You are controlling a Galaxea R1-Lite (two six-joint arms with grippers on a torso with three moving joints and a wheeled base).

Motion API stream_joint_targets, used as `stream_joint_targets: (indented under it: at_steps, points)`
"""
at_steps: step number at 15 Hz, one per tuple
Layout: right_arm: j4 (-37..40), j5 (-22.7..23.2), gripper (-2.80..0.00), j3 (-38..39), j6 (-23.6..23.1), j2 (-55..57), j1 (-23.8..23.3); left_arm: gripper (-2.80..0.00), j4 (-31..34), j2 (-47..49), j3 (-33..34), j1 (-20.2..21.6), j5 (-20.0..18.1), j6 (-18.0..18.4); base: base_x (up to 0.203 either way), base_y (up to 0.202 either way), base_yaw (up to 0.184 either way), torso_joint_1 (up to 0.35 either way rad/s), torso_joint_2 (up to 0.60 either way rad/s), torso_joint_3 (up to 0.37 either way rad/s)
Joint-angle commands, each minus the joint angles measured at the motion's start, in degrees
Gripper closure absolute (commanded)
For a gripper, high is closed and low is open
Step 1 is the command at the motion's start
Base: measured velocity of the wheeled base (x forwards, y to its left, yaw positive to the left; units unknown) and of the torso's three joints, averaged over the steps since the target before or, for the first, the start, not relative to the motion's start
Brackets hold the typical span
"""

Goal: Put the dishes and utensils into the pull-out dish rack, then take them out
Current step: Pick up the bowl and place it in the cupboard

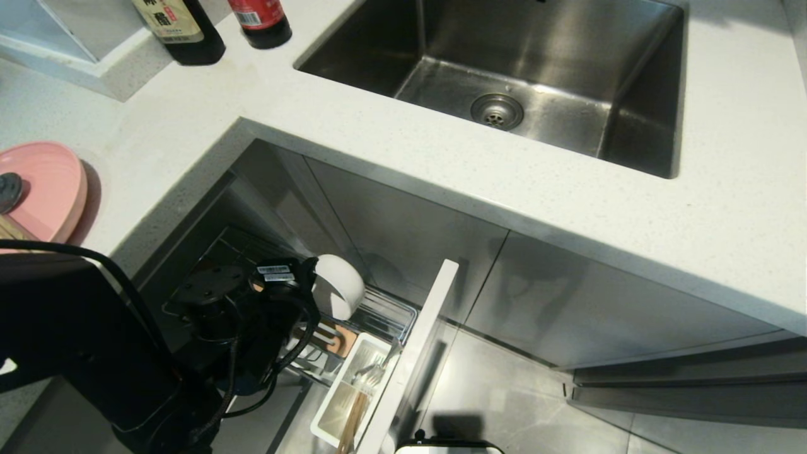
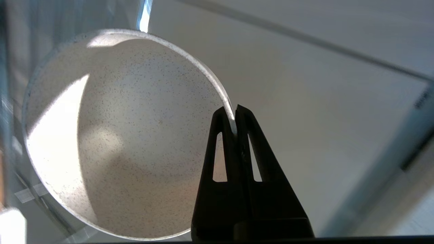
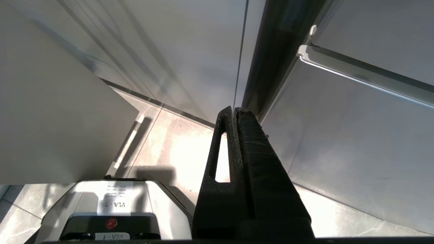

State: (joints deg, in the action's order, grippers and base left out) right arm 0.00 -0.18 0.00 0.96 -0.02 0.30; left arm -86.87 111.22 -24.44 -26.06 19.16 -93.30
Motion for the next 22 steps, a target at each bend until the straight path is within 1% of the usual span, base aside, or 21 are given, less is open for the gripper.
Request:
stream_joint_targets:
  at_steps: [1,3,5,7,10,11,15,16,22]
  points:
    - [0.0,0.0,0.0,0.1,0.0,0.0,0.0,0.0,-0.8,-1.9,0.4,0.3,-0.8,-1.7,0.0,0.0,0.0,0.0,0.0,0.0]
    - [0.0,0.0,0.0,0.1,0.0,0.0,0.0,0.0,-0.8,-2.3,0.1,0.8,-1.8,-1.9,0.0,0.0,0.0,0.0,0.0,0.0]
    - [0.0,0.0,0.0,0.1,0.0,0.0,0.0,0.0,-0.8,-2.1,-0.3,1.3,-3.7,-2.6,0.0,0.0,0.0,0.0,0.0,0.0]
    - [0.0,0.0,0.0,0.1,0.0,0.0,0.0,0.0,-0.8,-1.3,-0.2,1.8,-3.9,-3.4,0.0,0.0,0.0,0.0,0.0,0.0]
    - [0.0,0.0,0.0,0.1,0.0,0.0,0.0,0.0,-0.8,-0.1,-0.3,2.5,-5.5,-3.8,0.0,0.0,0.0,0.0,0.0,0.0]
    - [0.0,0.0,0.0,0.1,0.0,0.0,0.0,0.0,-0.8,0.2,-0.2,2.6,-5.6,-4.7,0.0,0.0,0.0,0.0,0.0,0.0]
    - [0.0,0.0,0.0,0.1,0.0,0.0,0.0,0.0,-0.8,1.7,-0.3,3.1,-6.0,-5.4,0.0,0.0,0.0,0.0,0.0,0.0]
    - [0.0,0.0,0.0,0.1,0.0,0.0,0.0,0.0,-0.8,2.2,-0.4,3.4,-6.6,-5.9,0.0,0.0,0.0,0.0,0.0,0.0]
    - [0.0,0.0,0.0,0.1,0.0,0.0,0.0,0.0,-0.8,3.1,-0.8,3.5,-7.3,-6.0,0.0,0.0,0.0,0.0,0.0,0.0]
